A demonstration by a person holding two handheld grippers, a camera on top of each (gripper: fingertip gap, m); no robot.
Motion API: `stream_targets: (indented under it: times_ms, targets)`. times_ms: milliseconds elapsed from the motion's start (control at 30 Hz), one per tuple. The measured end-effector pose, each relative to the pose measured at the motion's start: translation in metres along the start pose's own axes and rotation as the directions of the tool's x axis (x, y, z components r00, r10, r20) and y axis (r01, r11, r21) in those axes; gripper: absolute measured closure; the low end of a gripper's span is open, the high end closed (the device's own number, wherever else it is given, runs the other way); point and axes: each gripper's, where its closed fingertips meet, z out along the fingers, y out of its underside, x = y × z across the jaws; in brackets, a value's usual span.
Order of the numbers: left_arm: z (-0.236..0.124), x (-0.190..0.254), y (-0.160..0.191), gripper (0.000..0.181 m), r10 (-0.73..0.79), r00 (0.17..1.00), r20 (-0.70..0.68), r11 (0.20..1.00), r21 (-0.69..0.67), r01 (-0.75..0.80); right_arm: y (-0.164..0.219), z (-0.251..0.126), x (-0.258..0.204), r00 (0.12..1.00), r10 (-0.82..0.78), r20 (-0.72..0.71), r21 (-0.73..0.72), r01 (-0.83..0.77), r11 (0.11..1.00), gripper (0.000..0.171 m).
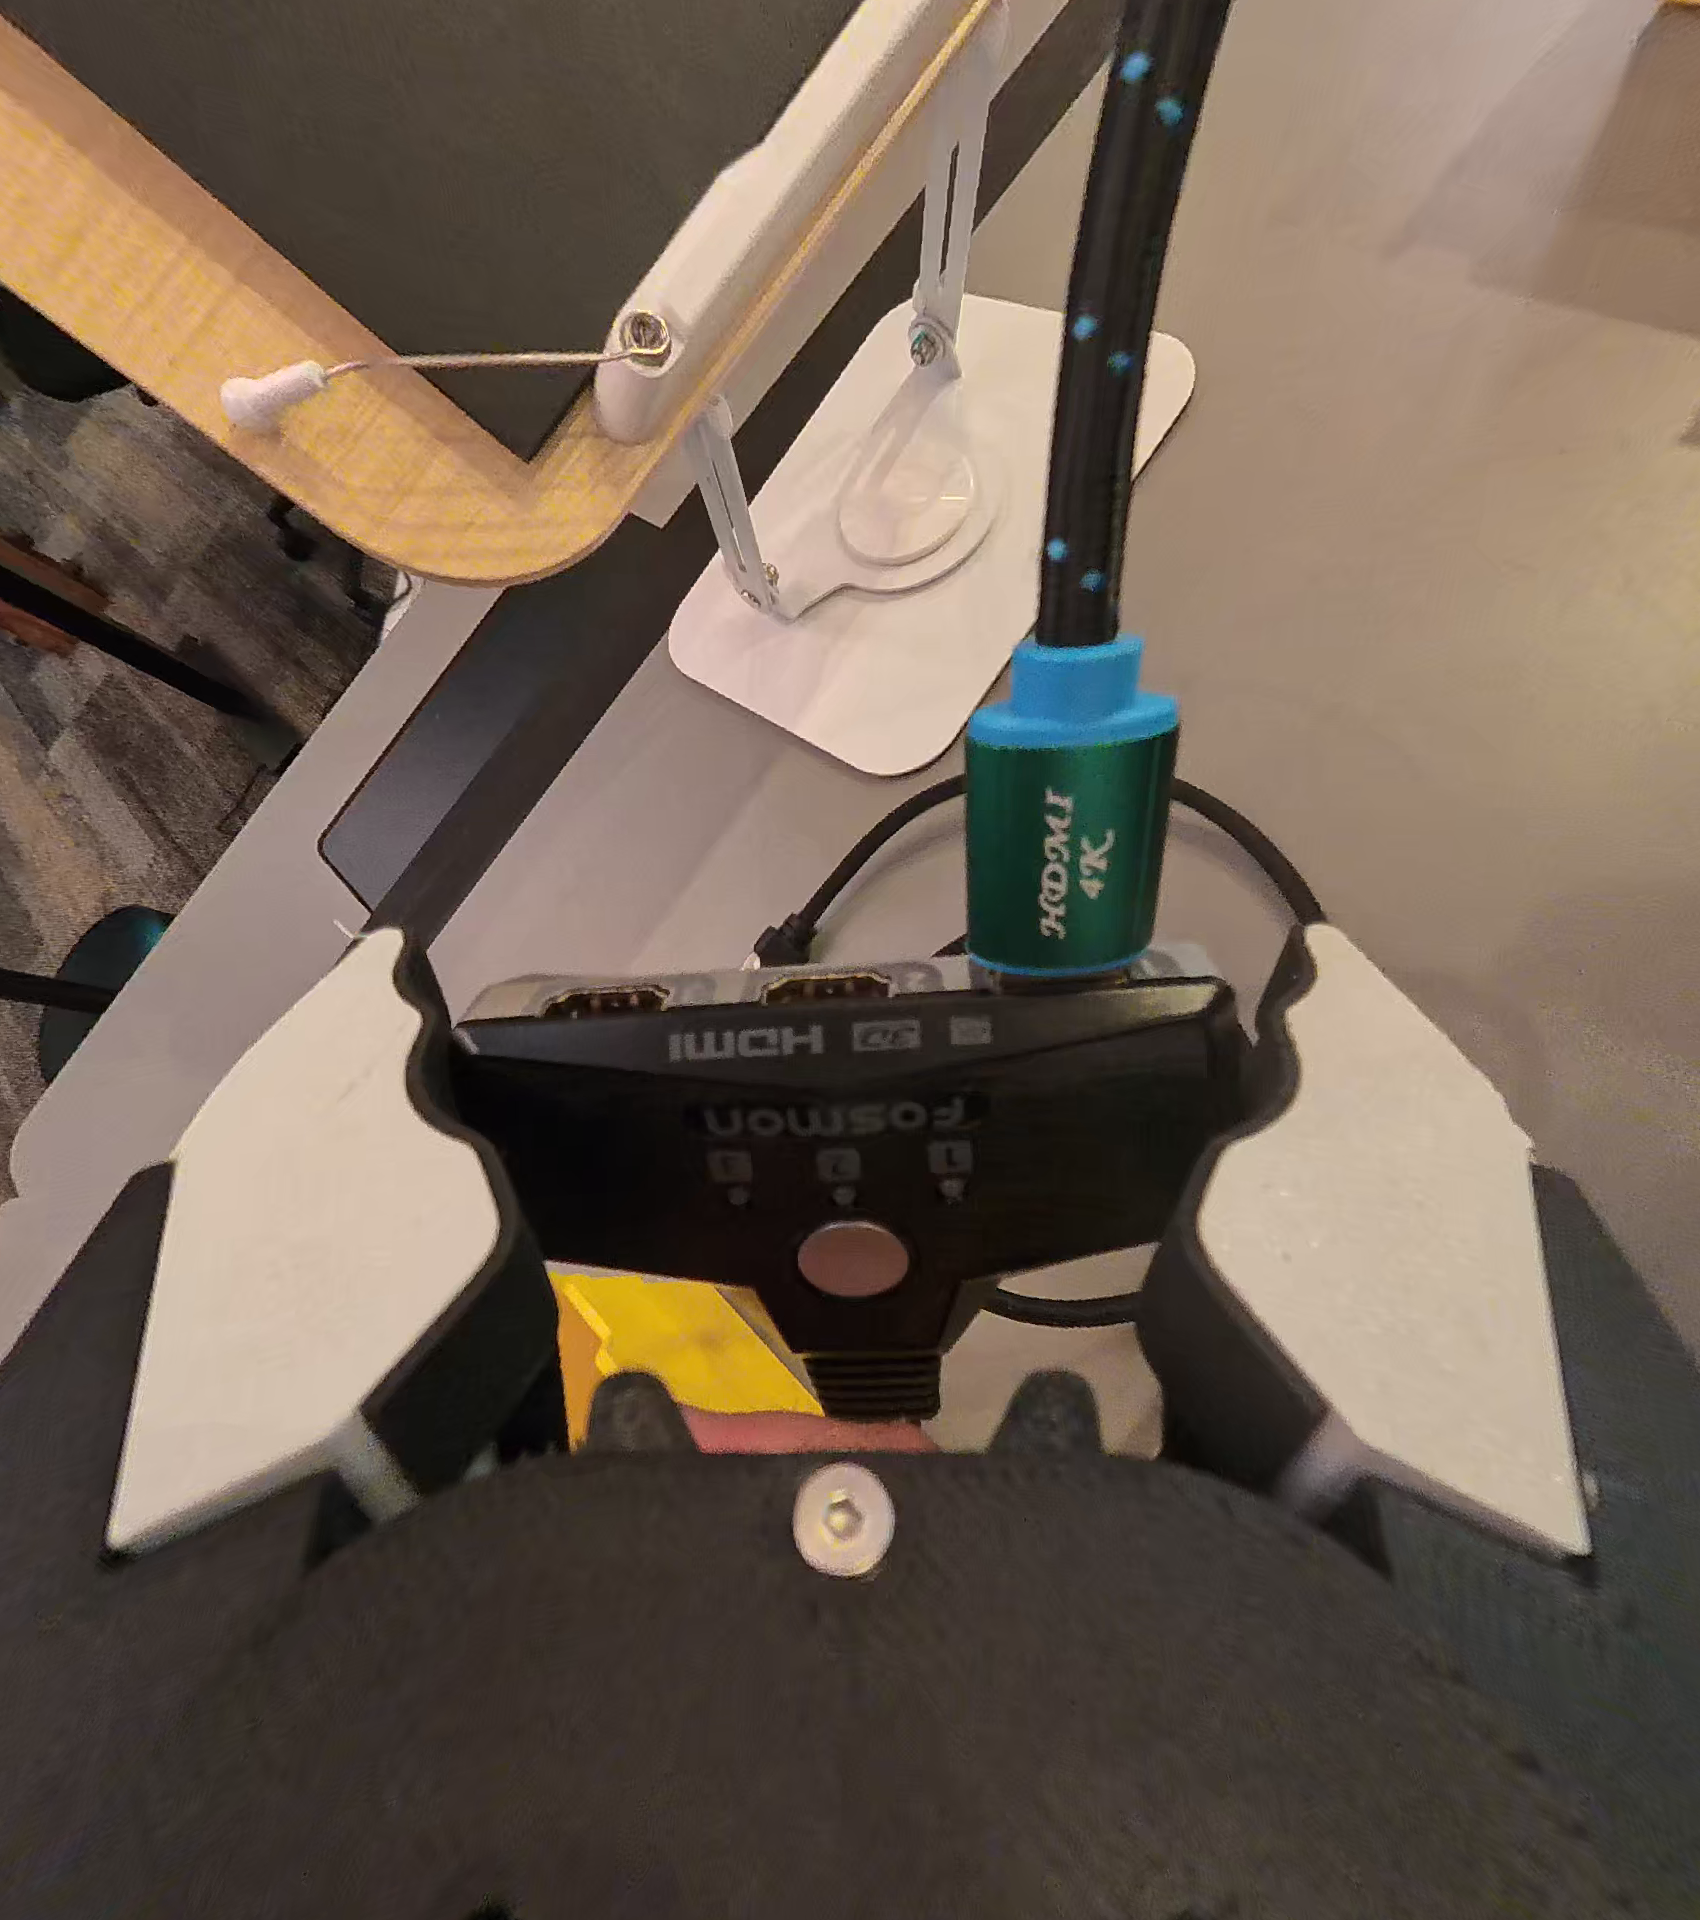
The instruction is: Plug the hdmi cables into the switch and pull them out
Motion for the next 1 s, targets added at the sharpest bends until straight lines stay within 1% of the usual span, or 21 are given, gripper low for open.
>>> stream_targets:
  times_ms: [67,233,333,400,500,567,767,833,900,1000]
  targets:
    - [0.002,0.0,0.003,0.04,0.002,1.0,0.006,1.0,-0.008,-0.002,0.012,-0.017,0.029,0.996,-0.018,-0.092,-0.054,0.013,0.998,0.16]
    - [0.004,0.003,0.011,0.04,0.008,1.0,0.005,1.0,-0.018,-0.007,0.043,-0.051,0.087,0.965,-0.075,-0.251,-0.182,0.029,0.983,0.159]
    - [0.004,0.005,0.014,0.04,0.011,1.0,0.004,1.0,-0.026,-0.01,0.062,-0.066,0.111,0.925,-0.184,-0.333,-0.304,0.079,0.949,0.159]
    - [0.005,0.006,0.015,0.04,0.013,1.0,0.001,1.0,-0.028,-0.013,0.079,-0.071,0.121,0.891,-0.284,-0.354,-0.397,0.131,0.908,0.159]
    - [0.006,0.009,0.018,0.04,0.02,1.0,0.003,0.999,-0.034,-0.019,0.111,-0.069,0.128,0.858,-0.381,-0.344,-0.503,0.174,0.847,0.159]
    - [0.006,0.011,0.02,0.04,0.023,1.0,0.003,0.999,-0.037,-0.023,0.133,-0.066,0.127,0.852,-0.404,-0.333,-0.54,0.179,0.822,0.159]
    - [0.006,0.015,0.027,0.04,0.029,1.0,-0.003,0.999,-0.045,-0.029,0.191,-0.052,0.101,0.856,-0.484,-0.181,-0.62,0.283,0.732,0.159]
    - [0.006,0.016,0.027,0.04,0.032,0.999,-0.004,0.998,-0.046,-0.032,0.209,-0.045,0.092,0.875,-0.463,-0.144,-0.642,0.274,0.716,0.159]
    - [0.006,0.016,0.027,0.04,0.035,0.999,-0.001,0.998,-0.047,-0.035,0.226,-0.041,0.085,0.904,-0.408,-0.127,-0.663,0.229,0.713,0.158]
    - [0.005,0.016,0.026,0.04,0.045,0.999,0.002,0.998,-0.047,-0.045,0.24,-0.038,0.073,0.958,-0.26,-0.123,-0.645,0.122,0.755,0.154]
